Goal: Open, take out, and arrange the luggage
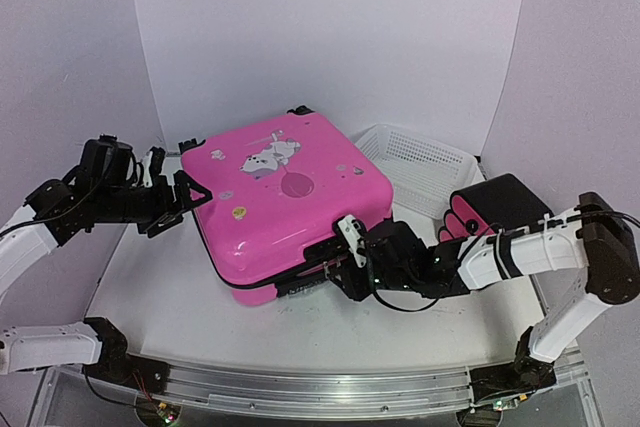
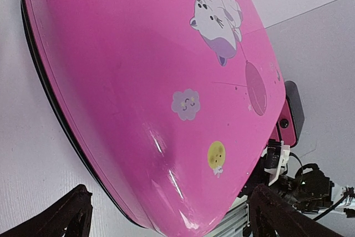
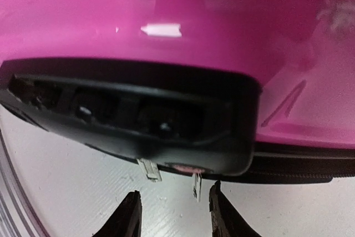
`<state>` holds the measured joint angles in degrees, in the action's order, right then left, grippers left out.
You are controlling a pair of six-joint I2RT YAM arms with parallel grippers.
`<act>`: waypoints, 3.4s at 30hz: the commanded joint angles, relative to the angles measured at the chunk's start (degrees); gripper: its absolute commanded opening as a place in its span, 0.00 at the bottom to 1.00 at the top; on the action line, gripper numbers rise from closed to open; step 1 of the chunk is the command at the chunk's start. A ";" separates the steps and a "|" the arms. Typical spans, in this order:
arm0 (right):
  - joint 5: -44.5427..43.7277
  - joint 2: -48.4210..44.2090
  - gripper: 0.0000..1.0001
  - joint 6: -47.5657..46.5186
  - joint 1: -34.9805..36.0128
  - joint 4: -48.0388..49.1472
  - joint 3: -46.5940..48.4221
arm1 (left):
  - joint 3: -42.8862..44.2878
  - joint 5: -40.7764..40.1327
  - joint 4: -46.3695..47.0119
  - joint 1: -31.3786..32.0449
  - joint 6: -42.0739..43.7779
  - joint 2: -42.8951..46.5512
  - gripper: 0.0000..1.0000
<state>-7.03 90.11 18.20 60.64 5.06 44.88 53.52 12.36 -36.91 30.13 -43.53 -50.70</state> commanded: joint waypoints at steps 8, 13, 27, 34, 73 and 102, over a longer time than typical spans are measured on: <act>-12.89 5.39 0.21 -5.98 0.79 19.39 -0.94 | 1.41 2.89 0.72 1.37 -2.11 2.52 0.99; -15.79 7.36 0.11 -5.03 1.22 22.84 -1.20 | 2.61 1.89 0.68 3.98 -2.44 1.17 0.95; -13.52 11.28 0.00 -4.07 6.17 19.07 6.51 | 12.22 -11.80 1.38 25.01 -2.17 -13.06 0.72; -12.66 12.51 0.00 -2.15 10.54 14.03 10.32 | 12.34 -17.65 2.49 25.42 -3.28 -19.22 0.66; -0.73 7.29 0.00 -2.31 6.10 0.74 8.83 | 78.89 -2.75 -15.32 20.09 26.02 -61.50 0.82; -26.42 -0.23 0.00 2.04 9.58 -10.93 0.92 | 71.82 -11.69 -20.63 17.28 30.95 -78.32 0.57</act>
<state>-28.08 95.66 20.36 72.23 2.81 50.72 132.81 5.87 -44.80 50.46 -10.92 -128.90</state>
